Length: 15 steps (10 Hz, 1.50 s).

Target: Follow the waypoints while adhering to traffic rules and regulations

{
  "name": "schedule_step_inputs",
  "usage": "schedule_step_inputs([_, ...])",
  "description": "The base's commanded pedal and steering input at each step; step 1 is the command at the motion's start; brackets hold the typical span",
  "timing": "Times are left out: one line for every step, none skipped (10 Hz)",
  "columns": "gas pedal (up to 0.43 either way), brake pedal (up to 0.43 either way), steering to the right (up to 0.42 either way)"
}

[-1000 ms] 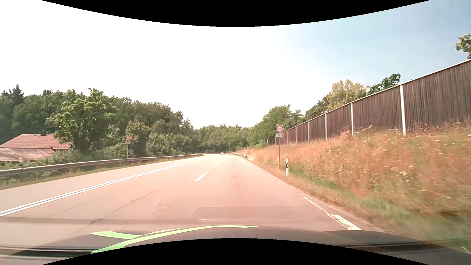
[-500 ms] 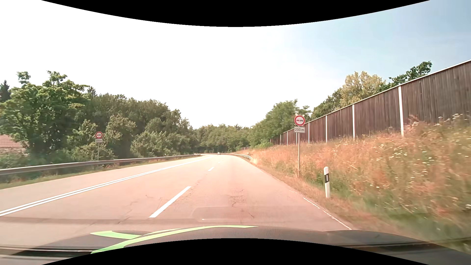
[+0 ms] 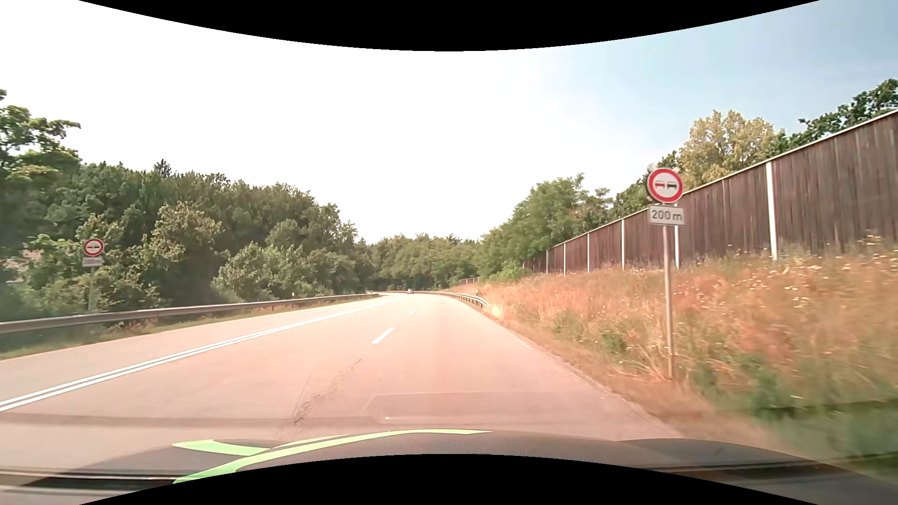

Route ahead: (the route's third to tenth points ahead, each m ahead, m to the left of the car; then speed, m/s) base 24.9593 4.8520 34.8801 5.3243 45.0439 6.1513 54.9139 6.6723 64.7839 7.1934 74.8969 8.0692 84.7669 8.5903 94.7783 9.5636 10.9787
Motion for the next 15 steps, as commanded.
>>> schedule_step_inputs([0.039, 0.0, 0.001])
schedule_step_inputs([0.039, 0.0, 0.002])
schedule_step_inputs([0.039, 0.0, 0.002])
schedule_step_inputs([0.039, 0.0, 0.002])
schedule_step_inputs([0.039, 0.0, 0.001])
schedule_step_inputs([0.039, 0.0, 0.001])
schedule_step_inputs([0.039, 0.0, 0.001])
schedule_step_inputs([0.039, 0.0, 0.001])
schedule_step_inputs([0.039, 0.0, 0.001])
schedule_step_inputs([0.039, 0.0, 0.001])
schedule_step_inputs([0.047, 0.0, 0.001])
schedule_step_inputs([0.047, 0.0, 0.0])
schedule_step_inputs([0.047, 0.0, 0.0])
schedule_step_inputs([0.047, 0.0, -0.001])
schedule_step_inputs([0.047, 0.0, -0.001])
